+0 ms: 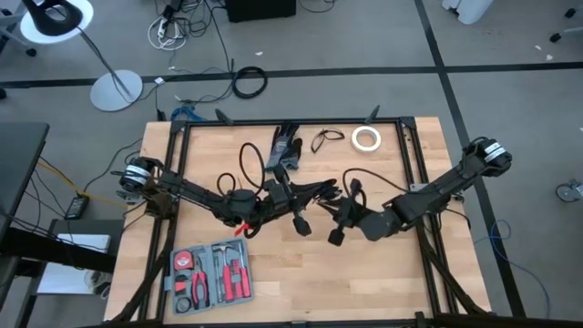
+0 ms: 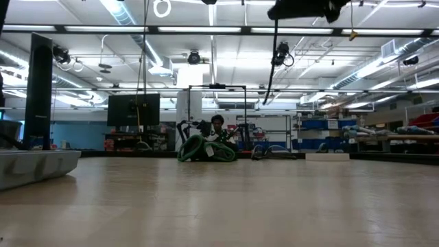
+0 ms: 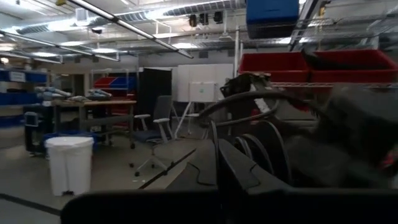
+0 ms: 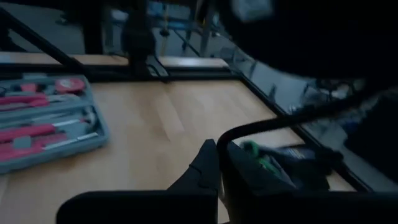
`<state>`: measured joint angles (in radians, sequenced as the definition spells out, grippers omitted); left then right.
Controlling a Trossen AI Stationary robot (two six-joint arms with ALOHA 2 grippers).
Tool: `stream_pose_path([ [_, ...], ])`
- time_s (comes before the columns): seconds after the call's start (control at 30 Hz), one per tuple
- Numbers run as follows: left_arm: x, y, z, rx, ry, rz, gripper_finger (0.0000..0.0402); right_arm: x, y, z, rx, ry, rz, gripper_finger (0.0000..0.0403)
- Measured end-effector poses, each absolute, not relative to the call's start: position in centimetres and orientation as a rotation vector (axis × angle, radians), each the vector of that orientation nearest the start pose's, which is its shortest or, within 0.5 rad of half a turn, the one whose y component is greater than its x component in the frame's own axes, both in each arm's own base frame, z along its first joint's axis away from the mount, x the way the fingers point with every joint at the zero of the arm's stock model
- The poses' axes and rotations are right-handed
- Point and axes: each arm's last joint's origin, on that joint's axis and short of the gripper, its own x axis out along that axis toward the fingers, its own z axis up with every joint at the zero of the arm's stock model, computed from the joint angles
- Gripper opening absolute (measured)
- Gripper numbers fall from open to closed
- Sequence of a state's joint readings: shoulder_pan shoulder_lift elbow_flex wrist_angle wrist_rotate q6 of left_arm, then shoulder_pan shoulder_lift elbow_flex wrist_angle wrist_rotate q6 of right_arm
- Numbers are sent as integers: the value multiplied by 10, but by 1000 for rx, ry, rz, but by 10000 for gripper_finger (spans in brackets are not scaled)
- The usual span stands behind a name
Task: Coil cords
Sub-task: Coil the black wire into a spool
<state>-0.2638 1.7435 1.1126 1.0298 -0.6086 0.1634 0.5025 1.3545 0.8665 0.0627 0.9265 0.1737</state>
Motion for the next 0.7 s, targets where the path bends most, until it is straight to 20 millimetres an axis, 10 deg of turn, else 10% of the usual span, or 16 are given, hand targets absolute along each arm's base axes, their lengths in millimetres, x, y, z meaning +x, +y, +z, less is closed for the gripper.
stream_pose_path([
  [0.7, 373, -81, 305, -40, -349, 414, 0, 263, 123, 261, -103, 253, -496, 0],
])
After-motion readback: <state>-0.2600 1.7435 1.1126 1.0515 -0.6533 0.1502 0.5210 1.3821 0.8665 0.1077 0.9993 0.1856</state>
